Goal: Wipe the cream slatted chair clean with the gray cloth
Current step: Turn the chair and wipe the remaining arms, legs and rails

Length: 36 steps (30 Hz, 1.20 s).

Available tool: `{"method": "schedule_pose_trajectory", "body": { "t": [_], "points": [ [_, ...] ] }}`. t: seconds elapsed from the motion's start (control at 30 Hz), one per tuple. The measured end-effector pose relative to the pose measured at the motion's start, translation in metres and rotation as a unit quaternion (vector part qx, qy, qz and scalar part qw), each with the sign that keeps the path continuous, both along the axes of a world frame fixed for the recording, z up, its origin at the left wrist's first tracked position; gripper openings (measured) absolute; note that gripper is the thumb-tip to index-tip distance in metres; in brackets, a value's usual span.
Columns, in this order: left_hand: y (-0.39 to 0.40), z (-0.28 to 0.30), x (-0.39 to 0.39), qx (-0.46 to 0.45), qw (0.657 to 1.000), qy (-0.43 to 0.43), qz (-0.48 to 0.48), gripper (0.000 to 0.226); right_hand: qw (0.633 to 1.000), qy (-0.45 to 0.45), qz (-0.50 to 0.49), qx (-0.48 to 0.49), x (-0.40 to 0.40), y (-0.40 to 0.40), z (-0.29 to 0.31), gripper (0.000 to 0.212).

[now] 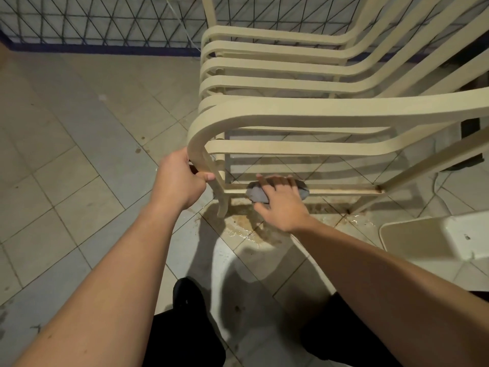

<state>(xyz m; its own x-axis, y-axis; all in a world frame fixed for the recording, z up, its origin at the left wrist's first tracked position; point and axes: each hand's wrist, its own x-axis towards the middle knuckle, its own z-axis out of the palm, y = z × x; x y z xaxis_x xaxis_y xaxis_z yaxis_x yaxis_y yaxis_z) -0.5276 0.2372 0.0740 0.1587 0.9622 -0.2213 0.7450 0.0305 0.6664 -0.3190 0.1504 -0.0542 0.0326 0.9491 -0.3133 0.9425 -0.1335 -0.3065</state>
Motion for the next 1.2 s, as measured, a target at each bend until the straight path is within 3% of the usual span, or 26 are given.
{"method": "schedule_pose_trajectory", "body": {
  "t": [0.13,0.3,0.43,0.57,0.67,0.8,0.87,0.93,1.07,1.2],
  "points": [
    [0.002,-0.002,0.000,-0.003,1.000,0.003,-0.001,0.013,0.994,0.030,0.019,0.102,-0.031,0.010,-0.004,0.050],
    [0.003,-0.004,-0.002,-0.010,1.000,-0.001,-0.001,0.014,0.986,0.080,0.075,0.129,-0.024,0.014,-0.009,0.066],
    [0.002,-0.002,-0.001,-0.018,1.000,-0.015,0.001,0.016,0.984,0.061,0.033,0.166,0.024,-0.015,-0.011,0.065],
    [0.000,-0.003,-0.002,-0.021,1.000,-0.018,0.007,0.016,0.977,0.077,0.121,0.161,0.054,-0.040,-0.009,0.062],
    [-0.001,-0.001,-0.001,-0.024,0.999,-0.023,0.010,0.017,0.977,0.125,0.003,0.175,0.072,-0.026,0.014,0.060],
    [-0.001,0.002,0.000,-0.021,1.000,-0.013,0.005,0.014,0.991,0.040,-0.107,0.073,0.080,-0.013,0.006,0.039],
    [-0.001,0.002,0.000,-0.023,1.000,-0.014,0.003,0.014,0.988,0.047,-0.134,0.053,0.065,-0.020,-0.007,0.032],
    [0.000,0.001,-0.001,-0.024,1.000,-0.016,0.002,0.015,0.983,0.086,-0.133,0.091,0.040,-0.023,-0.013,0.039],
    [0.000,-0.001,-0.002,-0.020,1.000,-0.023,0.000,0.016,0.979,0.111,-0.087,0.146,-0.013,-0.001,-0.011,0.042],
    [0.002,-0.002,-0.002,-0.015,1.000,-0.024,-0.004,0.018,0.985,0.126,-0.017,0.118,-0.058,0.016,-0.009,0.052]
  ]
}}
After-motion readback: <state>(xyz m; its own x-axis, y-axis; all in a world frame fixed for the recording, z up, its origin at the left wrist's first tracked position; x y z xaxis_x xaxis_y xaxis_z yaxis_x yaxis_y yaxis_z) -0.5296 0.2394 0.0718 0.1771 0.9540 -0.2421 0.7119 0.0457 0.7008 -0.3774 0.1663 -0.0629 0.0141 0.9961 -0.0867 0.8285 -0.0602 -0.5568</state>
